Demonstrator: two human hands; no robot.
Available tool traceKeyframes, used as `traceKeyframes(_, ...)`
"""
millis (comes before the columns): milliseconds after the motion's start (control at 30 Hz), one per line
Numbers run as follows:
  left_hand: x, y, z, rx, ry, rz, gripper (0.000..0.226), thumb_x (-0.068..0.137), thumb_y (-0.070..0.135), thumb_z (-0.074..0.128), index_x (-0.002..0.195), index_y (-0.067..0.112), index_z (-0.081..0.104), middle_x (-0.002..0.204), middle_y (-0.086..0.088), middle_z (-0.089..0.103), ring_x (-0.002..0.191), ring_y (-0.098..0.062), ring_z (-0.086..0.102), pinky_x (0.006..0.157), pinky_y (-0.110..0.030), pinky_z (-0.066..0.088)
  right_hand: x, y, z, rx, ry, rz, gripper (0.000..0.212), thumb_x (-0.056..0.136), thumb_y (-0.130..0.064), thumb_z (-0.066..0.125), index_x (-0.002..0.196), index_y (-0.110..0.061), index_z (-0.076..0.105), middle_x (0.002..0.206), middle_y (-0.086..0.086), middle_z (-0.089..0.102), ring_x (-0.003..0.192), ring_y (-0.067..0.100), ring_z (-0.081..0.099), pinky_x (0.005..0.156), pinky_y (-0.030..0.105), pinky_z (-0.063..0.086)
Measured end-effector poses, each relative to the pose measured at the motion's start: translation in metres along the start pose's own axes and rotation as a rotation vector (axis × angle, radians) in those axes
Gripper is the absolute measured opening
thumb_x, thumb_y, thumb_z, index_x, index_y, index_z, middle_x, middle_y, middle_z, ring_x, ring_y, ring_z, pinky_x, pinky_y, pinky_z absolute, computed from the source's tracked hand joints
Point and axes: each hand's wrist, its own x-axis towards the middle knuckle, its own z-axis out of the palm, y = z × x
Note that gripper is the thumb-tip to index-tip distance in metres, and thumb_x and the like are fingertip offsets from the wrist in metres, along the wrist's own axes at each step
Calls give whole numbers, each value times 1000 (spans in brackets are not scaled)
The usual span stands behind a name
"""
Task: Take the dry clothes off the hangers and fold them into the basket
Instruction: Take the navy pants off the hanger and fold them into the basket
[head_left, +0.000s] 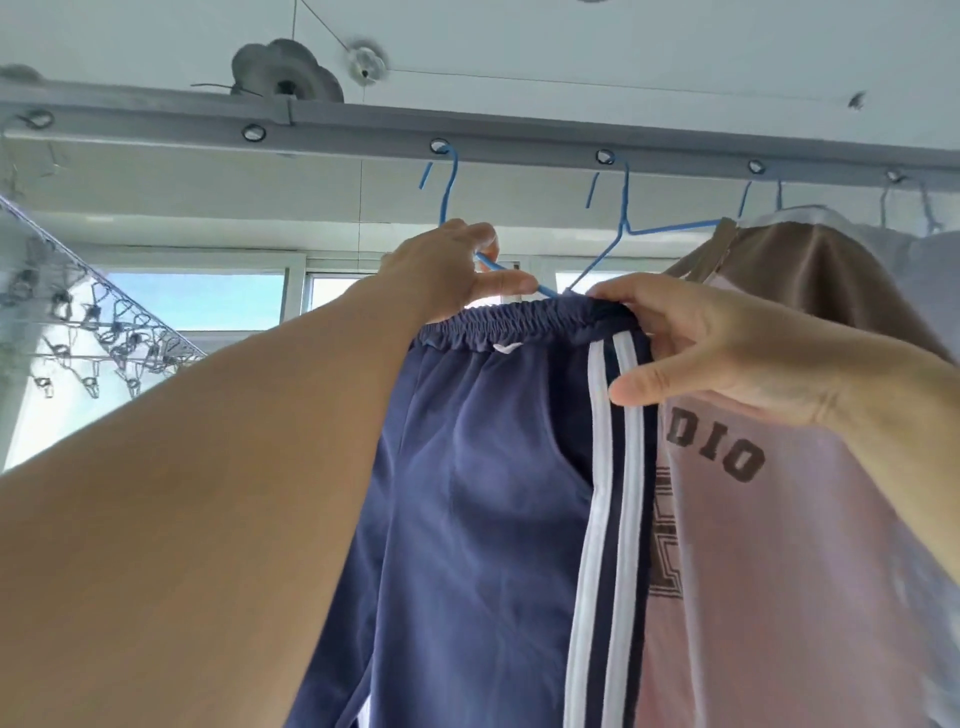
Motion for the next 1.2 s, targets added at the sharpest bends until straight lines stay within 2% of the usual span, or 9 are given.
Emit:
traceKeyframes(200, 3, 3, -7, -49, 26, 39, 67, 70, 71, 45, 113, 20, 52, 129, -1, 49, 113, -21, 48, 91, -36, 35, -15, -19, -7, 0, -87, 36, 71, 61, 5, 74, 124, -18, 53, 117, 1, 65, 108, 18, 63, 85, 25, 53)
traceKeyframes(333, 3, 4, -11, -53, -31, 37, 70, 68, 75, 43, 113, 23, 52, 134, 1, 46, 120, -22, 45, 102, -44, 33, -16, -21, -5, -225, 44, 13, 71, 55, -8, 85, 117, -27, 57, 109, -5, 68, 100, 19, 67, 89, 32, 52)
traceKeyframes(433, -3, 11, -15, 73, -72, 84, 68, 66, 75, 35, 114, 32, 55, 144, 14, 38, 142, -15, 20, 110, -64, 1, -18, -16, 2, -326, 101, -20, 63, 55, -10, 88, 106, -31, 57, 98, -11, 70, 86, 14, 69, 86, 35, 54)
traceKeyframes(500, -8, 16, -15, 114, -91, 211, 51, 78, 63, 40, 115, 33, 57, 143, 18, 39, 144, -8, 12, 111, -59, -9, -18, -13, 8, -330, 95, -48, 59, 57, -8, 86, 101, -32, 54, 89, -12, 69, 75, 9, 67, 80, 34, 55)
traceKeyframes(600, -13, 24, -15, 128, -120, 410, 36, 86, 44, 52, 115, 25, 61, 124, 7, 57, 125, -16, 46, 106, -36, 19, -16, -9, 16, -396, 108, -75, 57, 57, -16, 87, 96, -37, 51, 82, -8, 66, 68, 6, 65, 72, 32, 56)
traceKeyframes(700, -16, 28, -14, 174, -105, 400, 38, 87, 42, 53, 112, 15, 62, 113, -3, 60, 105, -21, 55, 87, -29, 36, -18, -7, 24, -610, 169, -115, 49, 63, -27, 84, 89, -39, 45, 84, -10, 63, 67, 4, 60, 66, 17, 48)
traceKeyframes(833, -14, 33, -8, 191, -64, 355, 42, 88, 45, 48, 113, 13, 60, 110, -7, 61, 101, -24, 56, 84, -31, 39, -32, 3, 29, -973, 387, -260, 35, 74, -34, 74, 94, -30, 46, 78, -14, 57, 57, -7, 47, 53, 8, 34)
traceKeyframes(967, -3, 45, -2, 143, -30, 261, 44, 90, 50, 43, 114, 16, 58, 112, -7, 61, 101, -25, 54, 85, -34, 41, -37, 9, 29, -1046, 705, -368, 23, 80, -27, 71, 94, -14, 58, 71, -6, 60, 54, 19, 56, 49, 21, 36)
traceKeyframes(1200, -2, 45, 5, 95, -16, 195, 45, 93, 50, 40, 116, 15, 56, 113, -9, 59, 95, -22, 50, 81, -33, 38, -37, 10, 39, -990, 796, -349, 23, 77, -18, 74, 92, -9, 58, 73, 2, 60, 60, 27, 58, 55, 30, 45)
